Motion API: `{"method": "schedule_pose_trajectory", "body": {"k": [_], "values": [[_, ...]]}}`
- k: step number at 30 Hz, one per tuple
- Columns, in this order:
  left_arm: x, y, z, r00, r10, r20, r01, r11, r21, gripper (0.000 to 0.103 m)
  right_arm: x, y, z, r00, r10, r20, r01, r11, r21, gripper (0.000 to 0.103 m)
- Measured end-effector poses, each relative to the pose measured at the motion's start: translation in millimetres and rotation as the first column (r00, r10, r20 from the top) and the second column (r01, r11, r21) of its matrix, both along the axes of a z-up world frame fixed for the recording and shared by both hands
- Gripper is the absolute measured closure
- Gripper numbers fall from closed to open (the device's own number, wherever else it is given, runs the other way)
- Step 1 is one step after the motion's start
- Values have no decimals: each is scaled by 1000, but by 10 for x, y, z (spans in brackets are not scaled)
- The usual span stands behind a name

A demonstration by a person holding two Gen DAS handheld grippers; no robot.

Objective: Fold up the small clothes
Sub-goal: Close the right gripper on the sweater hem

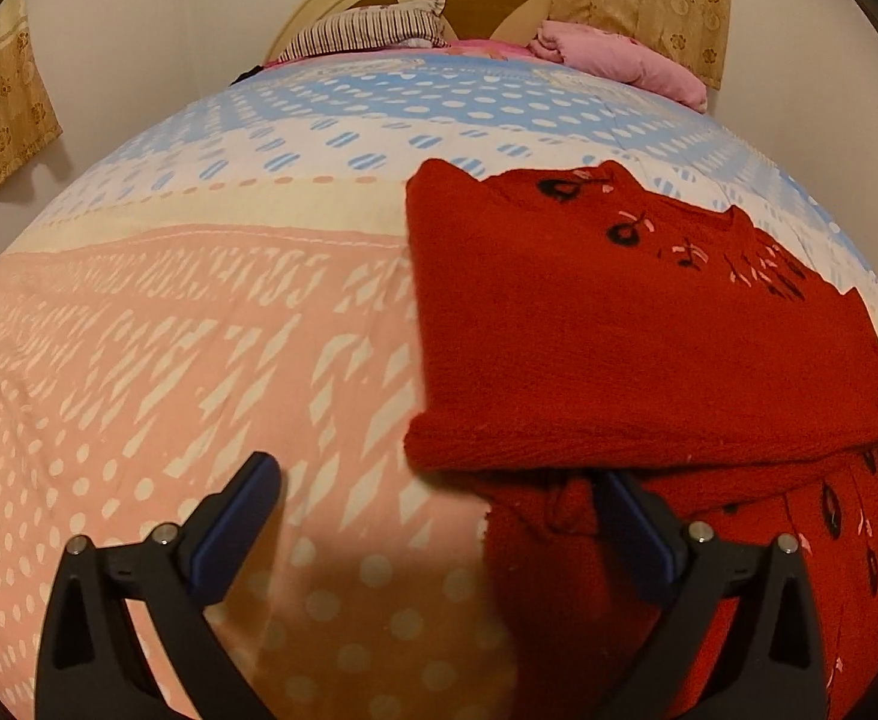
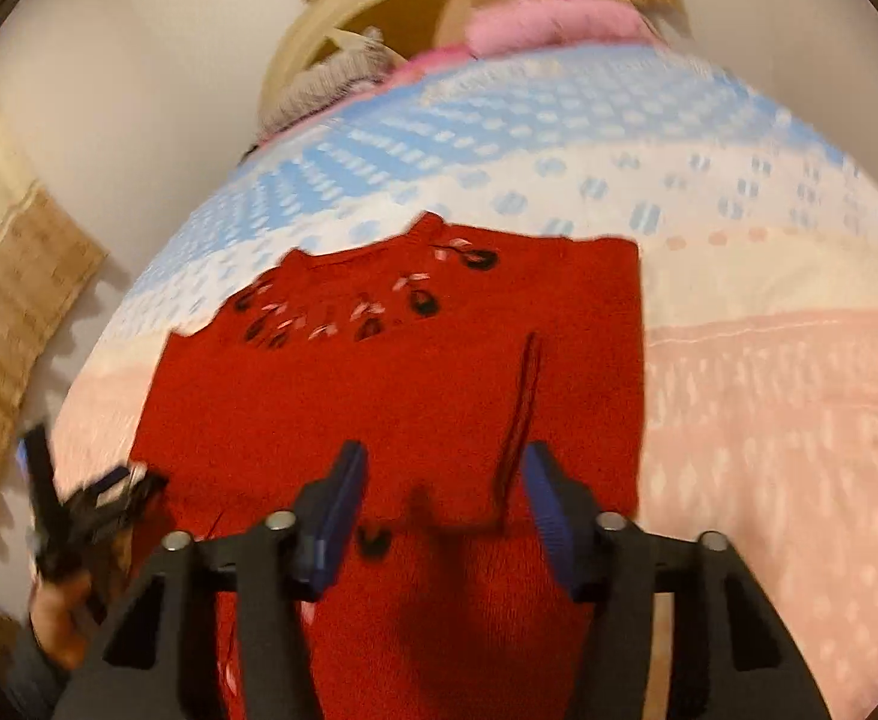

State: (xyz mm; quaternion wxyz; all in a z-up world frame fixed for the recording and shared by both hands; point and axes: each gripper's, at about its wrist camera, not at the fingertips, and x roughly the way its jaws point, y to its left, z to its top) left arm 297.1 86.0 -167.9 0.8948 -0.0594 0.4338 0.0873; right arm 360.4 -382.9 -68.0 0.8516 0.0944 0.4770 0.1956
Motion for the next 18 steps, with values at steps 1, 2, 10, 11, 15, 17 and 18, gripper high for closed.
{"method": "schedule_pose_trajectory", "body": {"k": [1,2,10,11,15,17,18], "values": [[0,1,0,1000,0,0,0,1000,1,0,57,22,-55,1000,0,-19,0,1000,7,52],[2,4,-3,1000,-1,-1,1,1000,1,0,97,56,-114,999,-1,-33,1,1000,3,52],[10,1,-15,1000,-2,-4,2,1000,-1,0,11,320,-236,997,76,-2,-76,988,-134,86],[10,3,-16,1000,-2,-4,2,1000,-2,0,4,315,-215,997,82,3,-81,987,-139,87],[10,0,-17,1000,-2,-4,2,1000,-1,0,-62,411,-84,991,129,46,-120,979,-164,88],[10,4,-16,1000,-2,-4,2,1000,-2,0,-102,461,-34,987,144,67,-131,976,-175,88],[7,4,-14,1000,0,-3,0,1000,-2,0,-123,497,-19,985,155,77,-139,973,-183,88]]}}
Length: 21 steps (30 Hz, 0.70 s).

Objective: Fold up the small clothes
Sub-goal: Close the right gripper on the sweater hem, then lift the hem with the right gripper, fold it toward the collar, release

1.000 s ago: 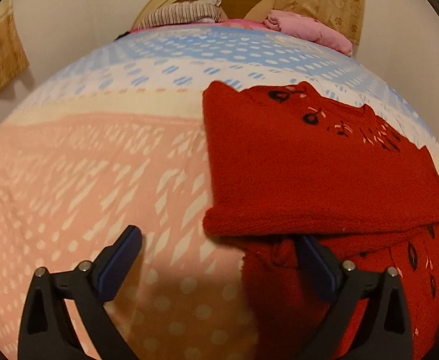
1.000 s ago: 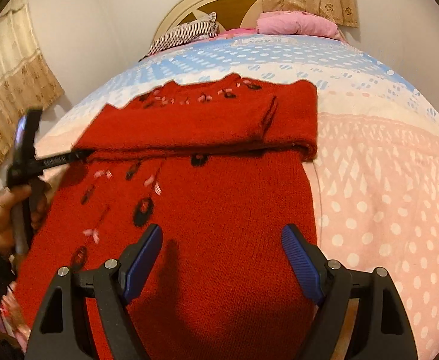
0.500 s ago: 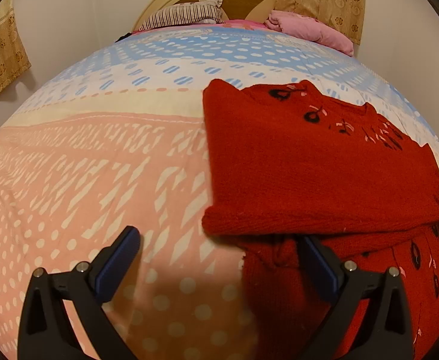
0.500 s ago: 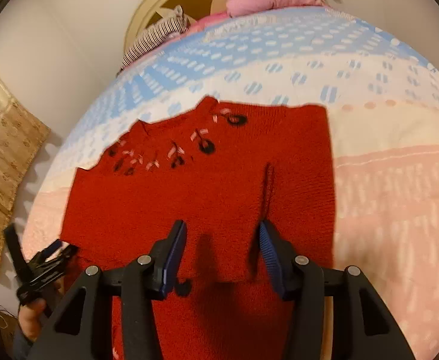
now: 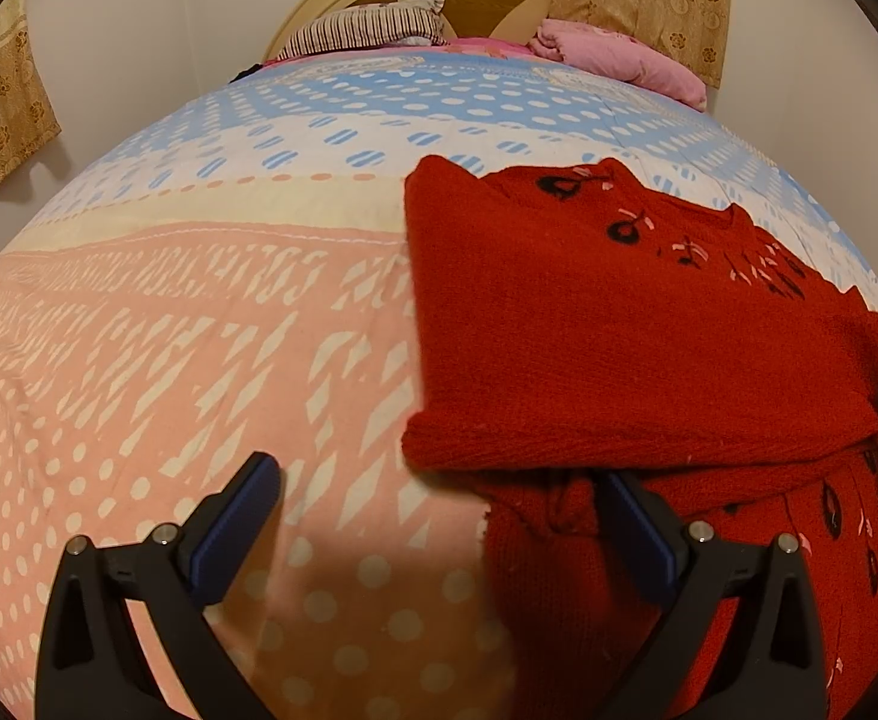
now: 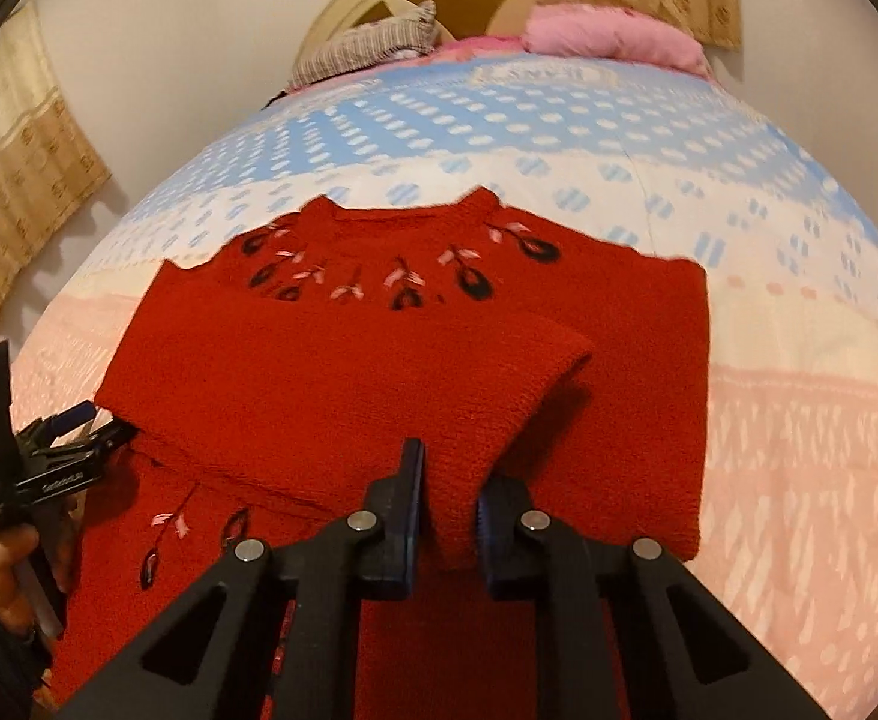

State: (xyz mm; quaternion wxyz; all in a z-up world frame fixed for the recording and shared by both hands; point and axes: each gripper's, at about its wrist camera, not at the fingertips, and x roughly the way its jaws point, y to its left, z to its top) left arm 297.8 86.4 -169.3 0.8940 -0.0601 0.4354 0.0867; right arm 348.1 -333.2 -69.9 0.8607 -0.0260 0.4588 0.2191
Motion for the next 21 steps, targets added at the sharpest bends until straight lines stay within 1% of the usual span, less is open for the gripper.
{"method": "schedule_pose_trajectory", "body": {"k": [3,4,10,13,14,16,19,21], "values": [[-12,26,0,1000,11,7,-11,1000,-10,0,-42,38,42,999,3,36,-2,1000,-23,89],[-18,30,1,1000,15,8,-15,1000,-14,0,-48,21,86,999,-4,49,5,1000,-14,89],[-17,63,-14,1000,14,4,-13,999,-45,0,-80,-178,503,987,-52,152,46,998,38,90],[-20,68,-15,1000,16,4,-15,999,-50,0,-80,-304,626,979,-77,186,71,997,37,90],[-23,69,-14,1000,17,5,-17,999,-51,0,-65,-350,629,979,-87,185,81,996,39,90],[-29,72,-12,1000,20,7,-20,998,-52,0,-16,-448,555,982,-108,155,101,994,50,90],[-38,86,-10,1000,27,9,-27,998,-56,0,9,-506,332,985,-120,124,119,993,11,90],[-40,86,-11,1000,30,9,-29,998,-57,0,37,-580,130,987,-136,84,137,991,2,90]]}}
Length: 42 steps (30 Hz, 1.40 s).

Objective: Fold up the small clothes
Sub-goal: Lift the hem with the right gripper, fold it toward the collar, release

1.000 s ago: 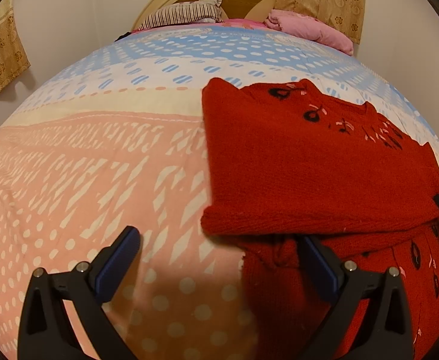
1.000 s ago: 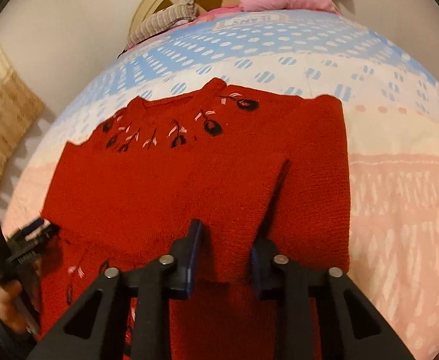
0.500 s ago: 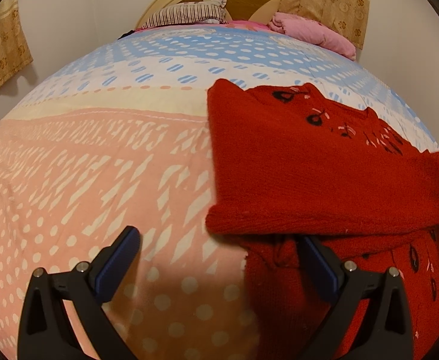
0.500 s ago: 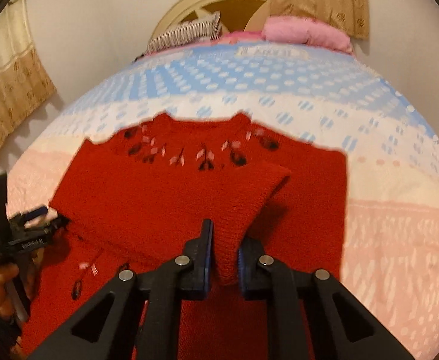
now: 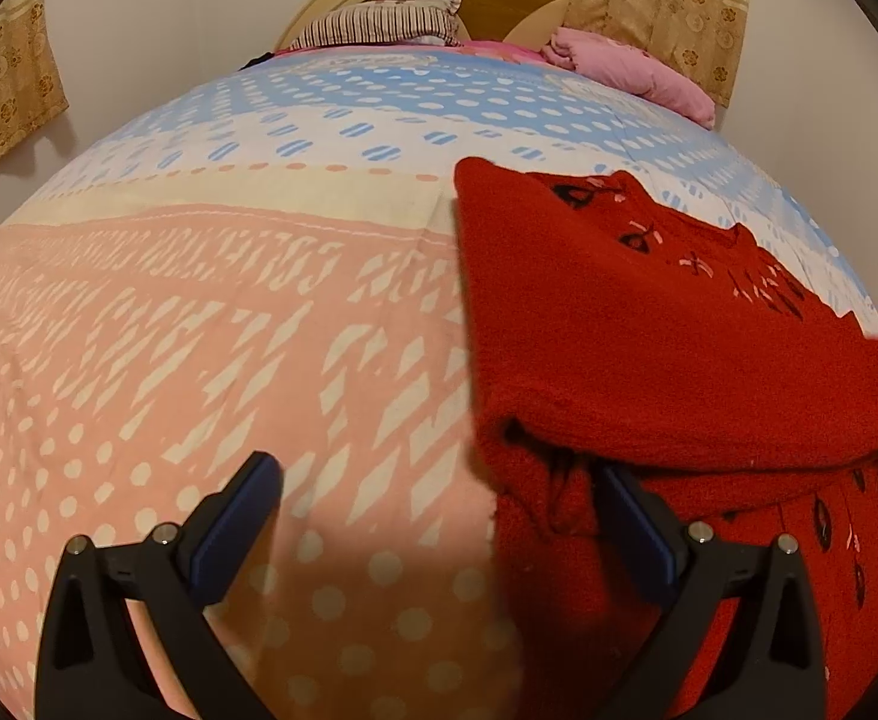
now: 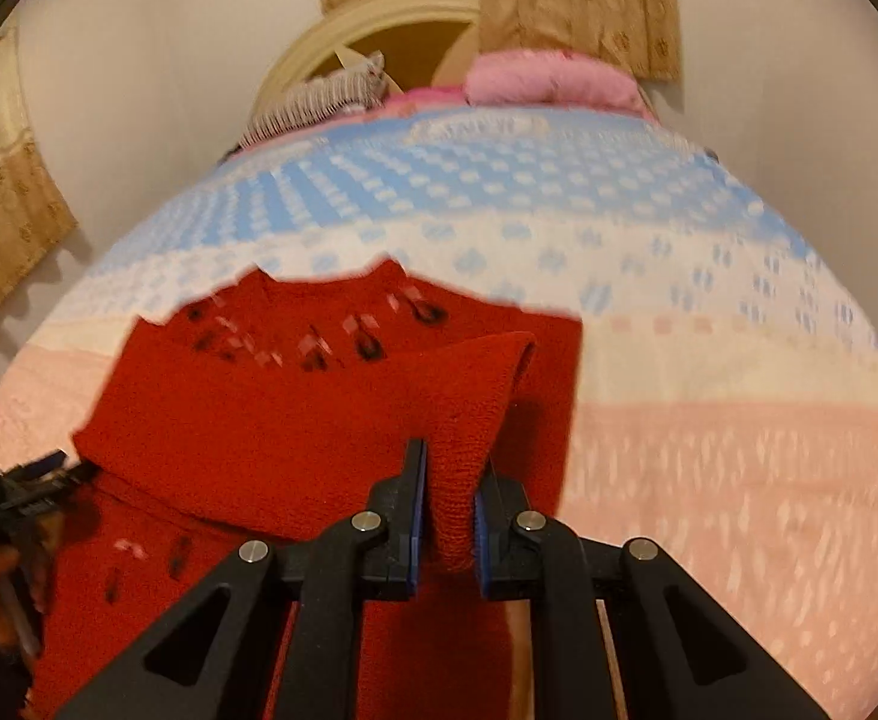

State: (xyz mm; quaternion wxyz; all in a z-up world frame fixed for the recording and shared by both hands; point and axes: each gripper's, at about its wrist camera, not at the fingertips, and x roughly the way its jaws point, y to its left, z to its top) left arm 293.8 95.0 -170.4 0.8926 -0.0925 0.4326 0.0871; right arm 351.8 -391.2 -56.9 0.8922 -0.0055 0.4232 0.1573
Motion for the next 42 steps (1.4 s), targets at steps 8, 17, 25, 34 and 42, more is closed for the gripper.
{"method": "schedule_pose_trajectory", "body": {"k": [8,17,25,34,42], "values": [[-6,25,-1,1000,-2,-2,2,1000,-3,0,-63,-193,-287,998,-33,-51,34,999,20,90],[-47,39,27,1000,-3,13,3,1000,-17,0,-90,-313,-251,997,3,-75,3,997,78,83],[-126,204,32,995,101,25,-100,994,-42,0,391,-425,29,999,-25,-34,32,975,222,49],[-153,204,58,996,84,26,-83,996,-38,0,1166,-275,-529,971,-13,-240,90,946,313,51],[-225,114,385,992,28,120,-28,1000,-5,0,571,-326,-161,992,-31,-123,64,960,271,50]]}}
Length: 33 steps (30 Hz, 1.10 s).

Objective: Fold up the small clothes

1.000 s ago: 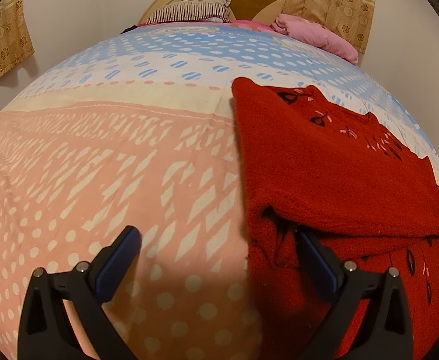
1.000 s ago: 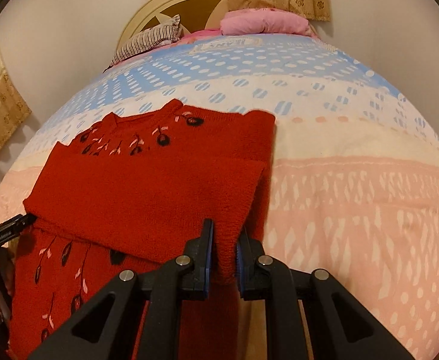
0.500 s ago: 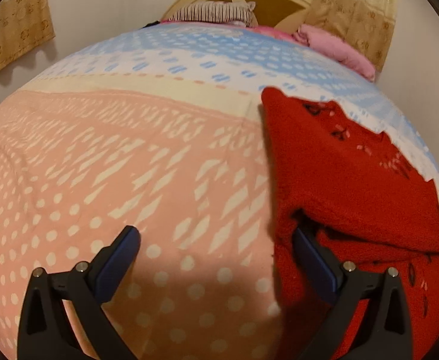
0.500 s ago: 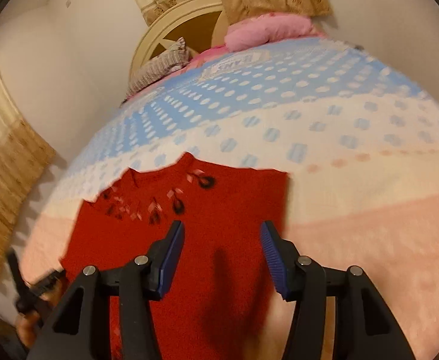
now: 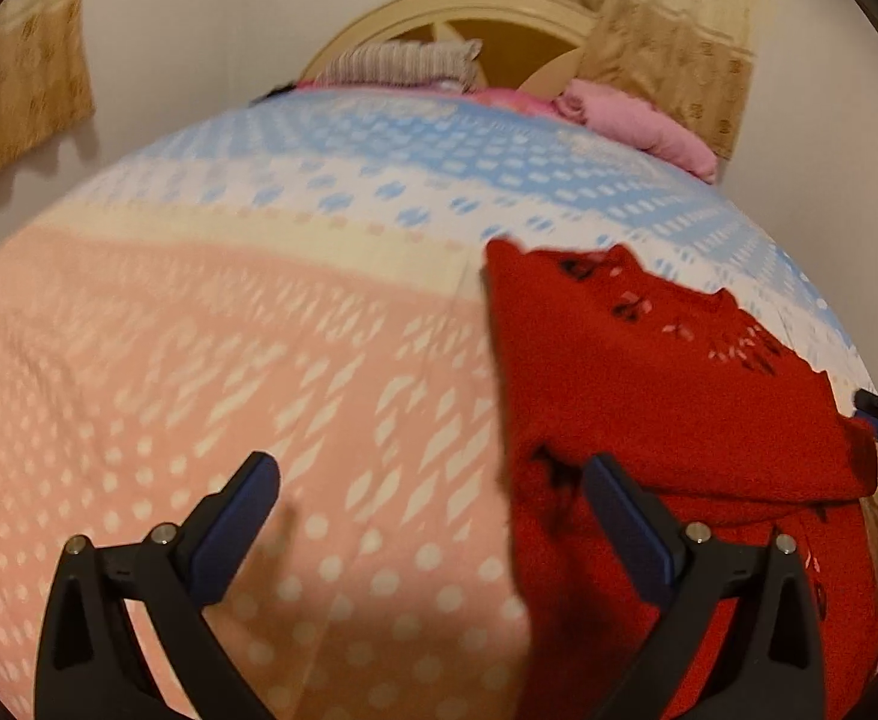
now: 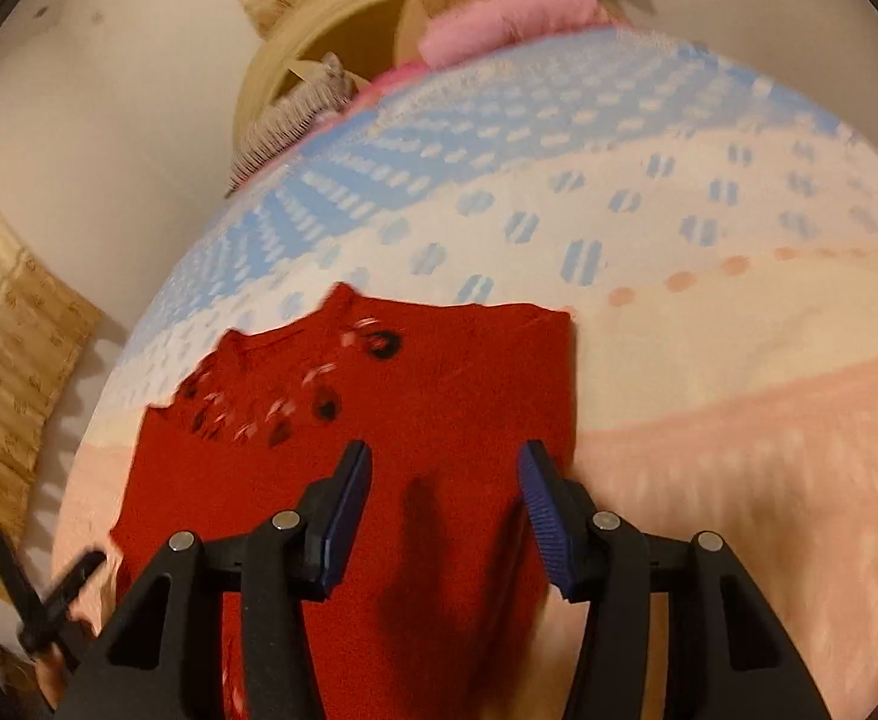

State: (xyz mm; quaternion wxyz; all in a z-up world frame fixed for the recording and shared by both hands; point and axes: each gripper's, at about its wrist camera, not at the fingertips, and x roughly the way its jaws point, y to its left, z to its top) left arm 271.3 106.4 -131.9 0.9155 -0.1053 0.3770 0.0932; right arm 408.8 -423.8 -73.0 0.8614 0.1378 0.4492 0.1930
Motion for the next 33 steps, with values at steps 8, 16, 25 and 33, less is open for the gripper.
{"method": "schedule_pose_trajectory", "body": {"k": [8,16,25,33], "values": [[421,-40,-275,991,31,-130,-17,994,110,0,-689,378,77,983,151,102,-128,970,-208,48],[368,59,-326,993,28,-118,-24,999,38,0,-560,147,60,995,50,84,-31,976,-214,48],[341,-9,-320,994,26,-111,-19,998,59,0,-621,82,-34,997,31,70,-16,978,-208,89],[316,48,-349,992,29,-120,-27,999,16,0,-700,61,51,992,-36,123,73,946,-316,35]]}}
